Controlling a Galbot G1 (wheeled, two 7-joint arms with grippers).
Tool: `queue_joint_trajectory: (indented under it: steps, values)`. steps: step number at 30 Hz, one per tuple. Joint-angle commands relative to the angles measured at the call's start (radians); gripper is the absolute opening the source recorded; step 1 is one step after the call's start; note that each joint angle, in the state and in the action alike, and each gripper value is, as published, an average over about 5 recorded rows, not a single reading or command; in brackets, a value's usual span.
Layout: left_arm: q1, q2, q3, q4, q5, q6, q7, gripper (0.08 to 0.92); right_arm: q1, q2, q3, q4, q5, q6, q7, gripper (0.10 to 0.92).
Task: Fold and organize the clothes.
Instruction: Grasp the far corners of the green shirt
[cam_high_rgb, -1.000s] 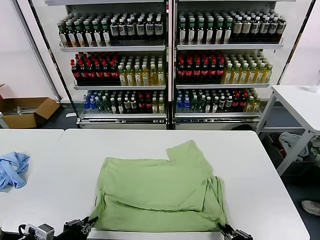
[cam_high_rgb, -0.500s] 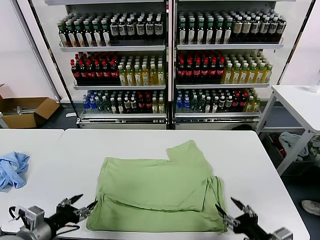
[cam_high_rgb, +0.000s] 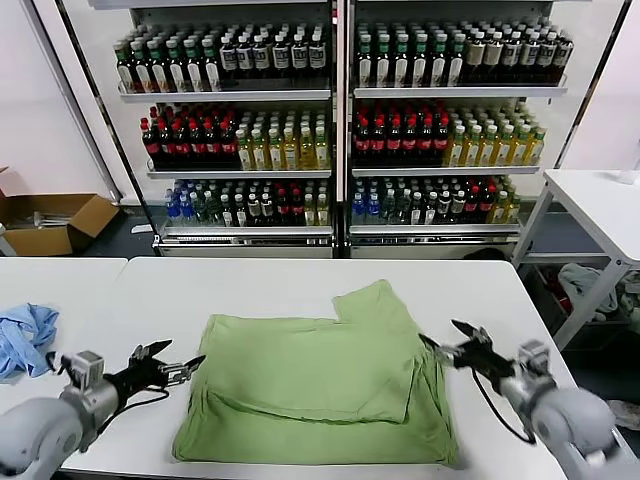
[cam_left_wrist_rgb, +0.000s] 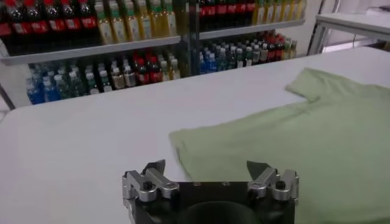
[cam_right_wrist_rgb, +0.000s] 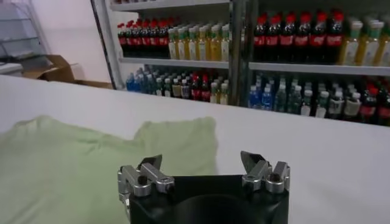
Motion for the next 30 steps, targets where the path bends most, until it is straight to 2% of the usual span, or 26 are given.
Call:
queue_joint_trajectory:
  steps: [1,8,14,23,30]
  values:
    - [-0.448,0.012,0.342,0.337,-0.012,-0.013,0.027,0.823,0.424,0.034,-0.287,-0.366,-0.025,-0.012,-0.064,0.823]
    - [-0.539,-0.032,0.423,0.438,0.0,-0.03,0.036,0.823,0.527,0.139,-0.361,-0.516,-0.071,-0.005,-0.036,0.823]
    - [-0.575,-0.065,0.453,0.466,0.008,-0.025,0.032,0.823,0.579,0.194,-0.396,-0.6,-0.099,0.006,-0.038,0.823]
    - [-0.59,-0.093,0.481,0.51,0.018,-0.022,0.029,0.823,0.588,0.215,-0.421,-0.621,-0.13,0.006,-0.045,0.823]
    - [-0.557,-0.086,0.489,0.486,0.017,-0.008,0.028,0.82,0.581,0.209,-0.443,-0.62,-0.13,-0.003,-0.041,0.823]
